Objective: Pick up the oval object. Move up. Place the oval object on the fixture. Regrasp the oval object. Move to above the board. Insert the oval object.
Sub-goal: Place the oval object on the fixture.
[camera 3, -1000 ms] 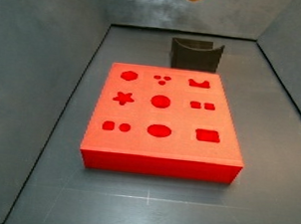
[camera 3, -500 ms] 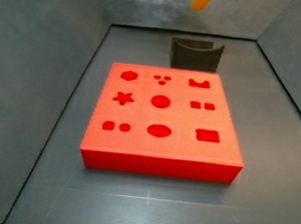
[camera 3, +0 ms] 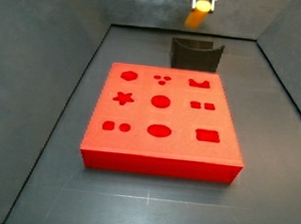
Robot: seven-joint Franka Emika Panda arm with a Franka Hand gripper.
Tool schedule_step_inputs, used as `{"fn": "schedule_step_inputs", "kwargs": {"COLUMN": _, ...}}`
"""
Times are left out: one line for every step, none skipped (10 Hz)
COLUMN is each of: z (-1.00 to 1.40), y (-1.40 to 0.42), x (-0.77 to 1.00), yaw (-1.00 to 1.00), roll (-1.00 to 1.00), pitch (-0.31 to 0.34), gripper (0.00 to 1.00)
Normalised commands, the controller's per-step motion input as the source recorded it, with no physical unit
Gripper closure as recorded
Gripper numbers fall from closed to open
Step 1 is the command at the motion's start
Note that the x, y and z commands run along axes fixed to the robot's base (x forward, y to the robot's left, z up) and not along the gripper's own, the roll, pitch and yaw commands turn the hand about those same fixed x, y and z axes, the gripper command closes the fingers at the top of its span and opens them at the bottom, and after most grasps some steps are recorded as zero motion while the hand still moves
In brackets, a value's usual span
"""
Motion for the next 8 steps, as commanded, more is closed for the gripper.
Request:
{"fn": "schedule_step_inputs", "kwargs": {"z": -1.00, "y": 0.14, "x": 0.19, "yaw": -0.23, "roll": -0.64, "pitch": 0.194, "gripper": 1.00}}
{"fn": "schedule_step_inputs", "kwargs": {"z": -1.00, "y": 0.14, "x": 0.19, "yaw": -0.25, "roll": -0.53, "pitch": 0.162, "gripper": 1.00}}
{"fn": "schedule_step_inputs", "kwargs": {"z": -1.00, "y": 0.14, "x": 0.20, "yaw": -0.26, "roll": -0.28, "pitch": 0.089, "gripper": 1.00}}
{"fn": "schedule_step_inputs", "kwargs": {"z": -1.00, "y": 0.14, "x": 0.20, "yaw": -0.25, "roll": -0.22, "pitch": 0.060, "gripper": 1.00}}
{"fn": "schedule_step_inputs", "kwargs": {"z": -0.89, "y": 0.13, "x": 0.19, "yaw": -0.22, "roll": -0.18, "pitch": 0.004, "gripper": 1.00}}
{"fn": "schedule_step_inputs", "kwargs": {"z": -0.70, "y": 0.11, "x": 0.16, "yaw": -0.20, "roll": -0.18, "pitch": -0.030, "gripper": 1.00}}
{"fn": "schedule_step_inputs", "kwargs": {"z": -0.57, "y": 0.14, "x": 0.11, "yaw": -0.17, "roll": -0.13, "pitch": -0.069, "gripper": 1.00}}
{"fn": "schedule_step_inputs", "kwargs": {"z": -0.55, "y": 0.15, "x": 0.09, "yaw": -0.13, "roll": -0.12, "pitch": -0.086, "gripper": 1.00}}
